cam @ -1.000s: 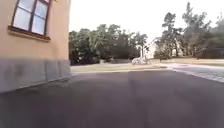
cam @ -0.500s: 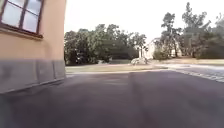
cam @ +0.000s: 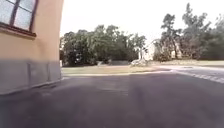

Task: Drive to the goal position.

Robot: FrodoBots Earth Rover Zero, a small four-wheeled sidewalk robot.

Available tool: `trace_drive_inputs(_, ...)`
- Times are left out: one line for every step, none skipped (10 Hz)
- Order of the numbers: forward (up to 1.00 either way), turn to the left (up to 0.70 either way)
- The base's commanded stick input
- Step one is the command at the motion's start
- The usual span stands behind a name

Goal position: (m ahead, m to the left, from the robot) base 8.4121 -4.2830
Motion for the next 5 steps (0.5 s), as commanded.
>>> trace_drive_inputs(0.70, 0.00)
trace_drive_inputs(0.70, 0.00)
trace_drive_inputs(0.70, 0.00)
trace_drive_inputs(0.70, 0.00)
trace_drive_inputs(0.70, 0.00)
